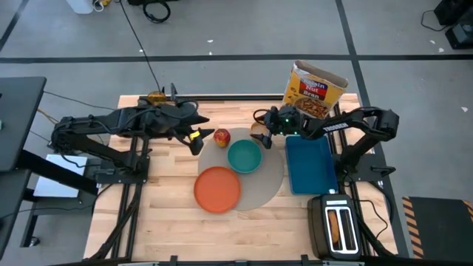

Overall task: Arrange a breakfast setting
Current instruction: Put the yellow cup with rice to the top right of the green bowl on the brown table mat, then put the black spoon to the right of the green bowl on the brown table mat

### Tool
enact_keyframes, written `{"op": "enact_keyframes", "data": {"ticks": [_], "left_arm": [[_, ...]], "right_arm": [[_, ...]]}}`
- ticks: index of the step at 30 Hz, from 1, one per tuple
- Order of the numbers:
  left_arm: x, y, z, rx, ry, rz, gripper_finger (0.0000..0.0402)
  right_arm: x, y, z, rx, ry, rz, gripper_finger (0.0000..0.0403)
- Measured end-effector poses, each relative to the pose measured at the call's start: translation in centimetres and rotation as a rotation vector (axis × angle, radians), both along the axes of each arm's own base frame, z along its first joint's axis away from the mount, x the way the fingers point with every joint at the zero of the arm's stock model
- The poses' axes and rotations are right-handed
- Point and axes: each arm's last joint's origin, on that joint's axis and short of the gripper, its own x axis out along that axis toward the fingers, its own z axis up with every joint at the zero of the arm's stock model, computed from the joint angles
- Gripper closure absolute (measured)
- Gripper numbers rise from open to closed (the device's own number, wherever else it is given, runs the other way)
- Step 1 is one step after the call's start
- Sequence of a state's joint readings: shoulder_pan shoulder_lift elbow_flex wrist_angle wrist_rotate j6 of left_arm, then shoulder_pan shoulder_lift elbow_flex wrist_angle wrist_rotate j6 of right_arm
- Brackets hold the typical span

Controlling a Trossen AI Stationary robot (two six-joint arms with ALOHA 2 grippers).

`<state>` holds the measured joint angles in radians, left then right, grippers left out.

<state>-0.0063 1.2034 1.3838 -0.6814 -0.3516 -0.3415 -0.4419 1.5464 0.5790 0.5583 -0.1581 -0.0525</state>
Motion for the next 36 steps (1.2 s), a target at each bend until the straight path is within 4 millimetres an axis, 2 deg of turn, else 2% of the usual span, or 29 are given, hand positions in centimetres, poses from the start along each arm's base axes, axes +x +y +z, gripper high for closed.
{"op": "enact_keyframes", "data": {"ticks": [4, 11, 16, 19, 23, 26, 29, 36], "left_arm": [[-0.4, 0.1, -0.7, -0.038, 0.067, 0.025, 0.0182], [-1.9, 1.8, -1.8, -0.156, 0.192, 0.158, 0.0189], [-3.8, 4.4, -2.9, -0.212, 0.347, 0.303, 0.0204], [-5.4, 6.4, -3.4, -0.249, 0.433, 0.420, 0.0212], [-8.4, 9.0, -3.8, -0.375, 0.481, 0.692, 0.0216], [-11.1, 10.2, -3.9, -0.471, 0.497, 0.929, 0.0216], [-13.4, 10.6, -3.5, -0.474, 0.481, 1.102, 0.0216], [-15.0, 11.6, -2.9, -0.468, 0.268, 1.320, 0.0216]], "right_arm": [[0.1, 0.1, 0.9, -0.005, -0.025, 0.000, 0.0003], [-0.3, 0.8, 4.5, -0.092, -0.133, 0.041, 0.0004], [-0.9, 1.4, 7.2, -0.098, -0.147, 0.029, 0.0004], [-1.3, 2.5, 9.3, -0.100, -0.170, 0.037, 0.0004], [-1.8, 4.3, 12.0, -0.086, -0.206, 0.017, 0.0004], [-2.2, 5.5, 13.6, -0.051, -0.233, -0.011, 0.0004], [-2.3, 6.6, 14.6, -0.051, -0.252, -0.029, 0.0005], [-1.7, 7.0, 14.6, -0.077, -0.240, -0.056, 0.0005]]}}
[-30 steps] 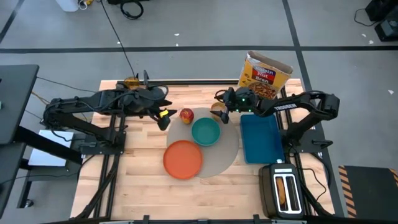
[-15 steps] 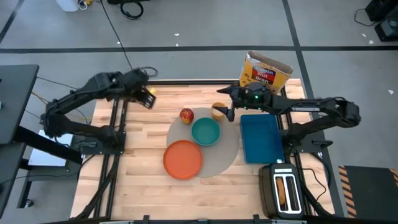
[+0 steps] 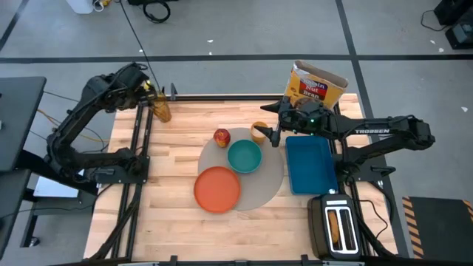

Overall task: Arrange a breakfast setting
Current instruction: Put the black spoon to the right of the green bowl on the brown table mat

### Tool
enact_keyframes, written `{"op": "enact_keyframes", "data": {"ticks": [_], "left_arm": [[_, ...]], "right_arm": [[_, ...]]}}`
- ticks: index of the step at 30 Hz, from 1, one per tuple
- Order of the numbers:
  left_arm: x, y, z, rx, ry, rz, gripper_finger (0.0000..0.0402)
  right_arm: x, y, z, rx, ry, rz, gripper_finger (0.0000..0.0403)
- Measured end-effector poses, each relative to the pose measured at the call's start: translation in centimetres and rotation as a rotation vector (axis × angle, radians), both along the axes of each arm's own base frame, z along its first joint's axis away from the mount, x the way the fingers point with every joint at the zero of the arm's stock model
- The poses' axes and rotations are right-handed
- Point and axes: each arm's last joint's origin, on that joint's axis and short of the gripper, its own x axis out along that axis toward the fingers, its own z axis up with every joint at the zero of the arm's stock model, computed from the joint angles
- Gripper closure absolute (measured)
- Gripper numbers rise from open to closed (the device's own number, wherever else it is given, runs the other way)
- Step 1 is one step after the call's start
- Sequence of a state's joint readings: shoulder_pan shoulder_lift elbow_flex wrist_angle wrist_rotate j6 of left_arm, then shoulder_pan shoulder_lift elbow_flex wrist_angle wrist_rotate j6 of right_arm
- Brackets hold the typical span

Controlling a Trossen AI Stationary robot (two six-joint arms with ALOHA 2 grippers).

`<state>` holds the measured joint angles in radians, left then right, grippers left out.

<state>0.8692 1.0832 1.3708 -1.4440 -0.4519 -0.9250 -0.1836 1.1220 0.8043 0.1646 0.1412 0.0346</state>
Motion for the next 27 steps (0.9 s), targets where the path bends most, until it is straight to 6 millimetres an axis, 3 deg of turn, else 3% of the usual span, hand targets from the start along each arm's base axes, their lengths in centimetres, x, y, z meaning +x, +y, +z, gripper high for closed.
{"op": "enact_keyframes", "data": {"ticks": [5, 13, 19, 27], "left_arm": [[-0.9, -0.1, -1.8, 0.077, -0.098, 0.116, 0.0216], [-1.5, -0.2, -6.7, 0.246, -0.273, 0.190, 0.0216], [-2.0, -0.1, -9.4, 0.209, -0.260, 0.314, 0.0216], [-1.5, 0.9, -10.7, 0.288, -0.298, 0.310, 0.0216]], "right_arm": [[0.3, 0.0, -0.4, -0.002, 0.021, -0.013, 0.0007], [0.4, 0.0, -0.5, -0.003, 0.030, -0.012, 0.0018], [0.4, 0.0, -0.5, 0.004, 0.028, -0.009, 0.0019], [0.4, 0.0, -0.5, 0.023, 0.022, -0.012, 0.0021]]}}
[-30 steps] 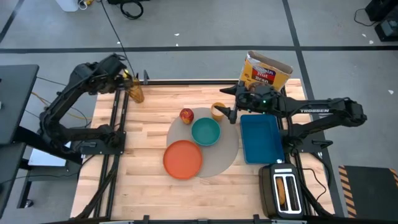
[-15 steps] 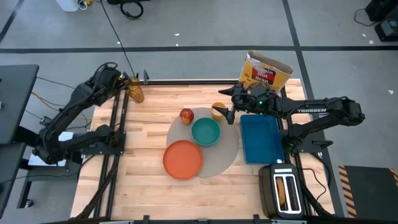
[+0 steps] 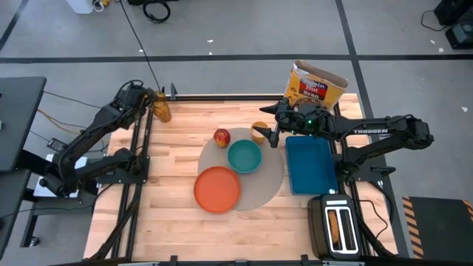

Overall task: Arrange a breakfast setting
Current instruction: Put the black spoon to the right of the green bowl on the brown table mat

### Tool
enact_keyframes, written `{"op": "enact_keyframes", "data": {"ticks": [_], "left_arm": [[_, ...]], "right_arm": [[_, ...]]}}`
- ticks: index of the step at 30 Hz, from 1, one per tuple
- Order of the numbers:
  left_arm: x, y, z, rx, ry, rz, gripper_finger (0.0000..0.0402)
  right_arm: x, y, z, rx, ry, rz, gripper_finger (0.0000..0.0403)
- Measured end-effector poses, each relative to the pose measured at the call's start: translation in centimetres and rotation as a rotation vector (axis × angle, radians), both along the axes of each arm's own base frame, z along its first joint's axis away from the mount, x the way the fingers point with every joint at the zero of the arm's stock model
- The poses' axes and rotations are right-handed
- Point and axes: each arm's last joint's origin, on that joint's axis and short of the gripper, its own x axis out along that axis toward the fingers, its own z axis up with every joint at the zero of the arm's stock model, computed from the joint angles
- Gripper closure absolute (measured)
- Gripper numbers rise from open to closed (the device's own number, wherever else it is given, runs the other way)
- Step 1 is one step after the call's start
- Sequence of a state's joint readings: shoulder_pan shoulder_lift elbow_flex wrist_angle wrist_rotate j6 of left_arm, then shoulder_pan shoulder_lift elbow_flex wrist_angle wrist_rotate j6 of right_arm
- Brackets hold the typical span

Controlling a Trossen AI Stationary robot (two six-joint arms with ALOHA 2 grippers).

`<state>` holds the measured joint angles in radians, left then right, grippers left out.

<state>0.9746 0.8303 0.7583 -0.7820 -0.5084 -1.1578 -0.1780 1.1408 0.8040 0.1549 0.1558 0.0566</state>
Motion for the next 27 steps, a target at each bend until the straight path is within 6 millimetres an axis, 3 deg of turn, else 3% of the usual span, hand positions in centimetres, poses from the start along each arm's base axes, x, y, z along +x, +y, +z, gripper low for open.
{"op": "enact_keyframes", "data": {"ticks": [8, 21, 27], "left_arm": [[-0.2, 0.4, -0.9, 0.012, -0.005, 0.024, 0.0246], [0.6, 0.8, -0.1, 0.107, -0.019, -0.044, 0.0386], [1.2, 0.7, 0.2, 0.140, -0.021, -0.093, 0.0393]], "right_arm": [[0.0, 0.0, 0.0, 0.000, 0.000, 0.000, 0.0021], [0.0, -0.1, 0.0, -0.015, 0.005, -0.005, 0.0021], [0.0, -0.1, 0.0, -0.051, 0.018, -0.009, 0.0021]]}}
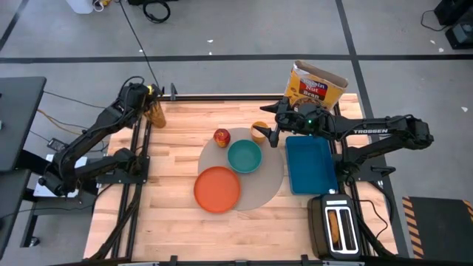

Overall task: Arrange a breakfast setting
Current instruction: Put the black spoon to the right of the green bowl on the brown table mat

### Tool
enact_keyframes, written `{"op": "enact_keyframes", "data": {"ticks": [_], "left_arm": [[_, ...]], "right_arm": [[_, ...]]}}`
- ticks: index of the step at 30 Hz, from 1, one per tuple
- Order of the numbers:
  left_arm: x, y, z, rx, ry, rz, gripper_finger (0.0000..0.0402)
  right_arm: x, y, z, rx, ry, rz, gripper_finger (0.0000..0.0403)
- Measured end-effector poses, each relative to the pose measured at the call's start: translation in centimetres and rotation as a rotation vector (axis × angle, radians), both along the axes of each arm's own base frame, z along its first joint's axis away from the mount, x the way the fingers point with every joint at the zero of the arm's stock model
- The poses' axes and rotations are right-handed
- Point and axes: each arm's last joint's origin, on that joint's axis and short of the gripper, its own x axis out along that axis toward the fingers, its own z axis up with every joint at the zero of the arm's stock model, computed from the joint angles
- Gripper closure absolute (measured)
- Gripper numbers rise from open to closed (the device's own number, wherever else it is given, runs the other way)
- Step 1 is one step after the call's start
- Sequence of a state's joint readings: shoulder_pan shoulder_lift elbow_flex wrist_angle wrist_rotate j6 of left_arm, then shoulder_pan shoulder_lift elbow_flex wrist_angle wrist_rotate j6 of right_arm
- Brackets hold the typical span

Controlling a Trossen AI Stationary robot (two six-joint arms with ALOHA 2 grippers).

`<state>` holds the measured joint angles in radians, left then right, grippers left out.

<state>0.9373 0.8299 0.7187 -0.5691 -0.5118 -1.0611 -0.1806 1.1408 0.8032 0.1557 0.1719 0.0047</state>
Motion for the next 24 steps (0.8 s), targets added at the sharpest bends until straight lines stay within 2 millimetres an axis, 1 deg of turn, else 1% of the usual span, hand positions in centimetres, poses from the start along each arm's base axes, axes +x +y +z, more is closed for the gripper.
{"op": "enact_keyframes", "data": {"ticks": [2, 5, 7, 12, 15, 17, 19, 21, 24], "left_arm": [[0.2, -0.2, 0.1, 0.002, 0.000, -0.016, 0.0393], [0.5, -0.4, 1.2, 0.035, 0.010, -0.061, 0.0394], [0.6, -0.5, 2.0, 0.051, 0.049, -0.100, 0.0394], [0.8, -1.2, 5.6, 0.112, 0.178, -0.234, 0.0394], [0.6, -2.1, 8.4, 0.139, 0.225, -0.329, 0.0394], [0.4, -2.9, 10.4, 0.169, 0.230, -0.426, 0.0394], [0.5, -3.7, 12.5, 0.238, 0.224, -0.563, 0.0394], [0.6, -4.6, 14.6, 0.336, 0.226, -0.723, 0.0394], [1.2, -6.0, 16.5, 0.494, 0.251, -0.992, 0.0394]], "right_arm": [[0.0, 0.0, 0.0, -0.012, 0.004, 0.000, 0.0021], [0.0, -0.1, 0.1, -0.018, 0.000, -0.004, 0.0021], [0.0, -0.2, 0.1, -0.032, -0.002, -0.006, 0.0021], [0.0, -0.3, 0.5, -0.118, -0.012, 0.003, 0.0021], [0.0, -0.3, 0.6, -0.136, -0.017, 0.027, 0.0021], [0.1, -0.2, 0.8, -0.130, -0.030, 0.037, 0.0022], [0.2, -0.2, 1.5, -0.121, -0.022, 0.041, 0.0027], [0.4, -0.2, 2.8, -0.116, -0.009, 0.050, 0.0033], [0.9, 0.0, 4.9, -0.094, 0.032, 0.118, 0.0043]]}}
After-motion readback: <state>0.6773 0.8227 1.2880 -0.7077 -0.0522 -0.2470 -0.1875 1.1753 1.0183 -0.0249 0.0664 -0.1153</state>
